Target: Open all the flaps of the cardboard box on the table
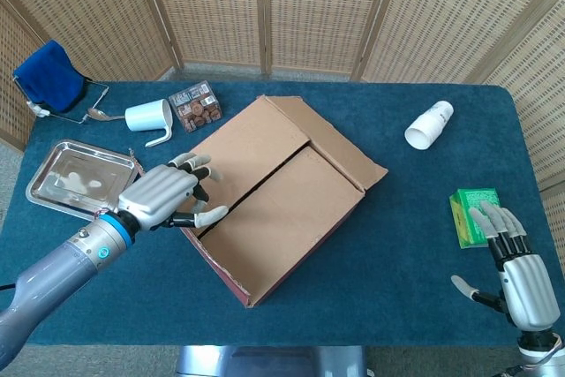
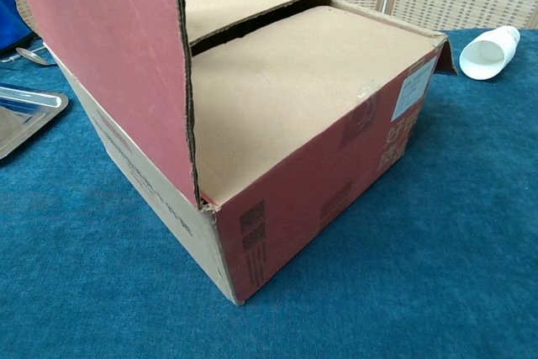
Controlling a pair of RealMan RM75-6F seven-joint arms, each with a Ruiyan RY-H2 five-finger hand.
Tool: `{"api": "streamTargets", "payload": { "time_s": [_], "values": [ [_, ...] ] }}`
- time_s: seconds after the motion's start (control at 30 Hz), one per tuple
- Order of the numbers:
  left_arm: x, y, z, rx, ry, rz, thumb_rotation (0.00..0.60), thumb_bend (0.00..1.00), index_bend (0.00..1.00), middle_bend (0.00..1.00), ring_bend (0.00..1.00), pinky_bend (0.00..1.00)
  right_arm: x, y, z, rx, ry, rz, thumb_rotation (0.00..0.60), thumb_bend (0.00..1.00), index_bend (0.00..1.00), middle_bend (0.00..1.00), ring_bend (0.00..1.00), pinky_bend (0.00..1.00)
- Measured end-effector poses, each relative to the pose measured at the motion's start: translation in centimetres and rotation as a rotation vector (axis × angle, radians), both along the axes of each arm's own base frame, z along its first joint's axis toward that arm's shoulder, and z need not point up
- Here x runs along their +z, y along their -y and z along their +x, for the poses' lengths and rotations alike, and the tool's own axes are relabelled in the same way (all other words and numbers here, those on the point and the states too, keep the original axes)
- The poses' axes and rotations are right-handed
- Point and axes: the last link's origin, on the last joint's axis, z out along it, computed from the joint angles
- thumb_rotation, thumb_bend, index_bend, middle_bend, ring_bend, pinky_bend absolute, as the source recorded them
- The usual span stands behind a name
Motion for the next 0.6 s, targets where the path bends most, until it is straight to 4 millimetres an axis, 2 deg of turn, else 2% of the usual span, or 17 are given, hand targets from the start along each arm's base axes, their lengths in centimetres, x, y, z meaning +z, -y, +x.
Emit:
{"api": "streamTargets", "payload": {
  "time_s": [0.07, 0.13, 0.17, 0.27, 0.6],
  "values": [
    [0.18, -0.04, 0.03, -0.015, 0.004, 0.011, 0.022, 0.0, 0.82, 0.45, 0.31, 0.34, -0.02, -0.01, 0.01, 0.0, 0.0, 0.0, 0.6, 0.04, 0.0, 0.0, 0.0, 0.0],
    [0.29, -0.05, 0.01, -0.032, 0.007, 0.02, 0.042, 0.0, 0.83, 0.52, 0.38, 0.47, -0.03, -0.01, 0.02, 0.0, 0.0, 0.0, 0.6, 0.05, 0.0, 0.0, 0.0, 0.0],
    [0.32, -0.03, -0.02, -0.038, 0.006, 0.022, 0.063, 0.0, 0.84, 0.56, 0.42, 0.5, -0.03, -0.01, 0.02, 0.0, 0.0, 0.0, 0.6, 0.05, 0.0, 0.0, 0.0, 0.0],
    [0.35, 0.05, -0.23, -0.042, -0.001, 0.016, 0.102, 0.0, 0.86, 0.66, 0.47, 0.53, -0.03, -0.01, 0.02, -0.001, 0.0, 0.0, 0.6, 0.04, 0.0, 0.0, 0.0, 0.0],
    [0.44, 0.28, -0.37, -0.011, -0.009, -0.025, 0.117, 0.0, 0.86, 0.75, 0.56, 0.55, 0.03, -0.02, 0.01, 0.0, 0.003, 0.001, 0.6, 0.05, 0.0, 0.0, 0.0, 0.0]
  ]
}}
